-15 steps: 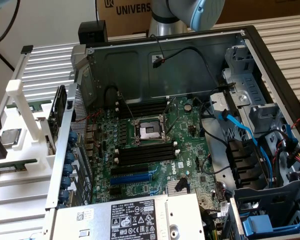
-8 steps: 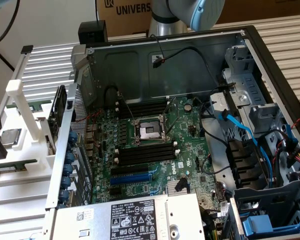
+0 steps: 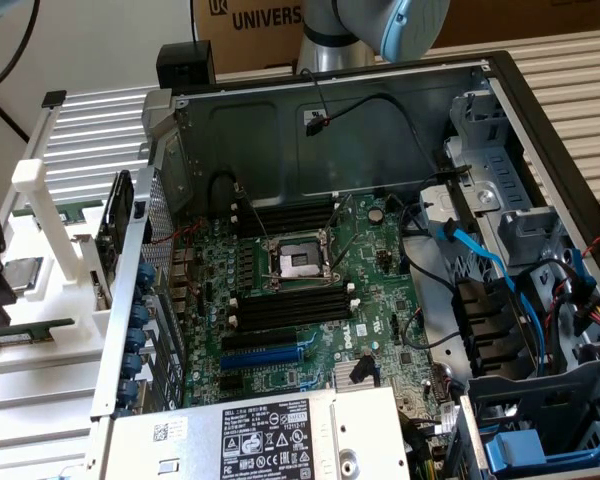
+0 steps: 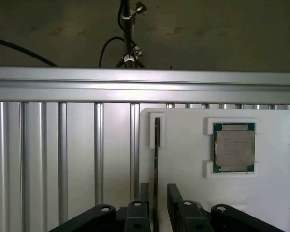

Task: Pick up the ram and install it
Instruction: 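Pick up the ram and move it above insertion slot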

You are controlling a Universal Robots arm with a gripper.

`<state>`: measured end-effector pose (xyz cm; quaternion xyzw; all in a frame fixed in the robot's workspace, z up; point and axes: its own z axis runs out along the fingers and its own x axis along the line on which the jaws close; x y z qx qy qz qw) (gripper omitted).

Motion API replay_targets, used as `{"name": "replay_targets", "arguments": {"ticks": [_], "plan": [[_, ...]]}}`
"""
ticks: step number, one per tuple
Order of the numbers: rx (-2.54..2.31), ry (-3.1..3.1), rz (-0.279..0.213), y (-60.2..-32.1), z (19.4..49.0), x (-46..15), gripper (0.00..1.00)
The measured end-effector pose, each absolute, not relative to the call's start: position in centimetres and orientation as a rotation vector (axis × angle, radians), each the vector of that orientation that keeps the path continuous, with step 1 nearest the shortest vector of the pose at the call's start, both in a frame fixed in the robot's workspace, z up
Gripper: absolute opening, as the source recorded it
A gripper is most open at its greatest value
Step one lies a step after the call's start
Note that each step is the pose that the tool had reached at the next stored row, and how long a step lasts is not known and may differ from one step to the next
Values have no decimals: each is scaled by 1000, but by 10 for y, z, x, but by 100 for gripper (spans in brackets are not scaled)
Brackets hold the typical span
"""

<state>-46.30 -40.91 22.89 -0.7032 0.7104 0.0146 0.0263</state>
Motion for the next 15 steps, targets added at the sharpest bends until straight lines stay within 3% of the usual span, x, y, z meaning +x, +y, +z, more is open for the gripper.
{"name": "replay_targets", "arguments": {"ticks": [1,15], "plan": [[-2173,2195,45,-409,229,-463,33],[-2179,2202,59,-409,228,-455,33]]}}
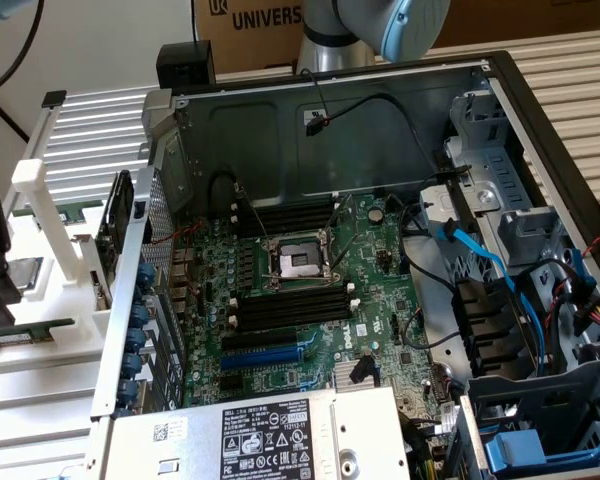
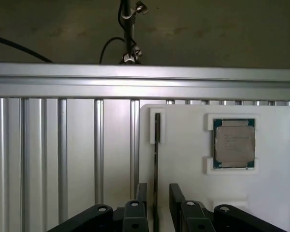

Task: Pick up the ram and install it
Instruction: 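Pick up the ram and move it above insertion slot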

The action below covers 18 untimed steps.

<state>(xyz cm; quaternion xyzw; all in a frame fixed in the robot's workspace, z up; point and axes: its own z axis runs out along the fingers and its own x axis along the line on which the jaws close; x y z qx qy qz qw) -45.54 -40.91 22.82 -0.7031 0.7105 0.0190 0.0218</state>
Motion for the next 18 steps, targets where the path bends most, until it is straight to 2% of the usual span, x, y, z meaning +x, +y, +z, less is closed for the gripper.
{"name": "replay_targets", "arguments": {"ticks": [4,8,18], "plan": [[-2184,2207,71,-409,228,-454,33],[-2200,2226,110,-409,227,-448,33],[-2203,2230,109,-409,222,-434,33]]}}
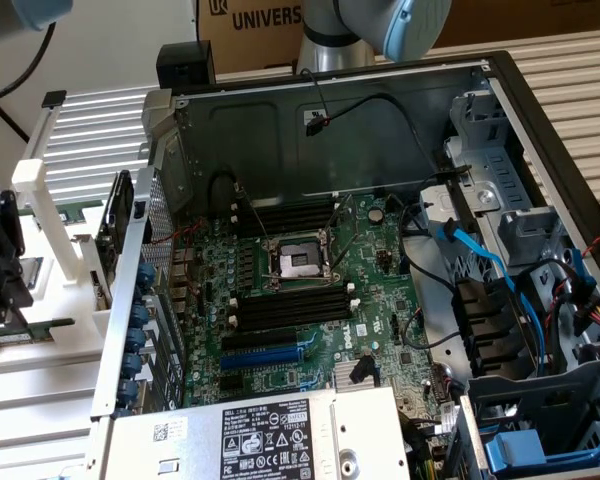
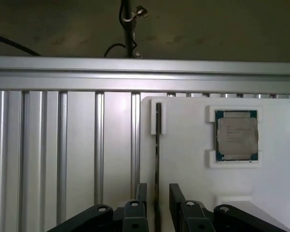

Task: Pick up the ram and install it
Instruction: 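Pick up the ram and move it above insertion slot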

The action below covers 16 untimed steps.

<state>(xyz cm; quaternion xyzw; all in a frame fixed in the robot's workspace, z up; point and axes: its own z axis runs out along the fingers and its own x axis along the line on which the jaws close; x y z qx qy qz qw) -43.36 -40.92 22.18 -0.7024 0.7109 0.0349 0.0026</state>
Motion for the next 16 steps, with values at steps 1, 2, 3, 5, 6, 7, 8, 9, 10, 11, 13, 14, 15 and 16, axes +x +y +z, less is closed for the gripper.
{"name": "replay_targets", "arguments": {"ticks": [1,2,3,5,6,7,8,9,10,11,13,14,15,16], "plan": [[-2203,2230,109,-409,221,-432,33],[-2203,2230,109,-409,221,-430,33],[-2204,2230,109,-409,220,-430,33],[-2204,2231,108,-409,218,-429,33],[-2204,2231,108,-409,216,-429,33],[-2204,2231,108,-409,215,-429,33],[-2204,2231,107,-409,213,-429,33],[-2205,2231,107,-409,208,-429,33],[-2205,2231,107,-409,207,-429,33],[-2205,2231,107,-409,206,-429,33],[-2205,2231,108,-409,206,-429,33],[-2205,2231,108,-409,206,-429,33],[-2205,2231,108,-409,205,-429,33],[-2205,2231,108,-409,205,-429,33]]}}
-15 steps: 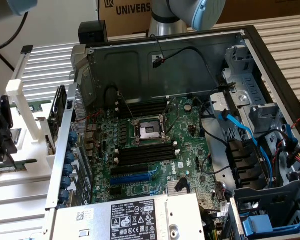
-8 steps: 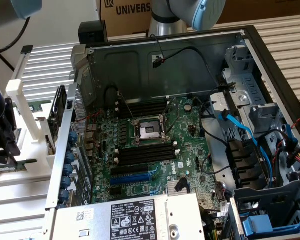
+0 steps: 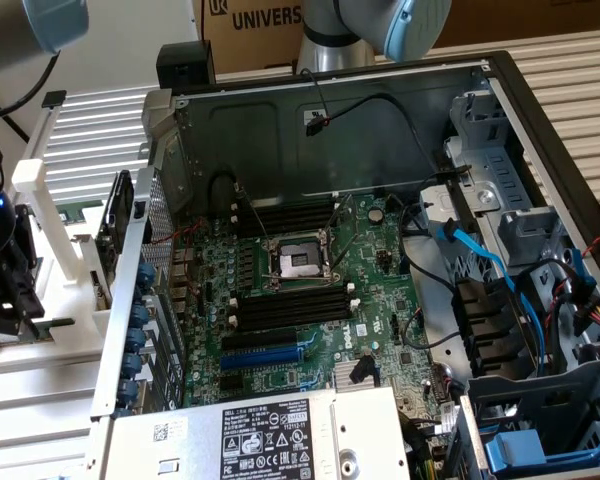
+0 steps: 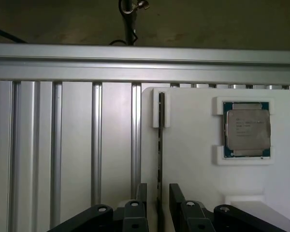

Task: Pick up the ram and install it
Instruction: 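Pick up the ram and move it above insertion slot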

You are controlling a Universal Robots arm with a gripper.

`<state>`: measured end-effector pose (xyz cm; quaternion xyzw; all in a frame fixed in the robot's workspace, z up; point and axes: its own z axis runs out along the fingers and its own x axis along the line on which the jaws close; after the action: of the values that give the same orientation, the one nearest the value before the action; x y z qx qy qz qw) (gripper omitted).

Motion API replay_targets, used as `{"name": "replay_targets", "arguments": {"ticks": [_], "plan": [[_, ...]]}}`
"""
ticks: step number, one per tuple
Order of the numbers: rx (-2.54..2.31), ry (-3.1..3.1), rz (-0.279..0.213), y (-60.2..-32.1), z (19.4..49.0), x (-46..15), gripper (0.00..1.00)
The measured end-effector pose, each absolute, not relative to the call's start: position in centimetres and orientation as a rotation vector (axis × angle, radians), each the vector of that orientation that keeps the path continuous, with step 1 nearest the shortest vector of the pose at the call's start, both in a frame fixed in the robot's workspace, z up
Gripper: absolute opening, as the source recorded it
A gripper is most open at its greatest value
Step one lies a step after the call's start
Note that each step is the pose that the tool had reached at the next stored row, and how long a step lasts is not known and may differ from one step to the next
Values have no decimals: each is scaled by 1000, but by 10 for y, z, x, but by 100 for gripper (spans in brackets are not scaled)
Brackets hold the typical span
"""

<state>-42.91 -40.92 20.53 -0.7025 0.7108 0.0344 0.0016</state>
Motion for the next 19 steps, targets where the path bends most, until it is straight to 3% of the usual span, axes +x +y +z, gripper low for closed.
{"name": "replay_targets", "arguments": {"ticks": [13,15,19], "plan": [[-2205,2231,108,-409,205,-429,33],[-2205,2231,108,-409,205,-429,23],[-2206,2231,107,-409,203,-429,23]]}}
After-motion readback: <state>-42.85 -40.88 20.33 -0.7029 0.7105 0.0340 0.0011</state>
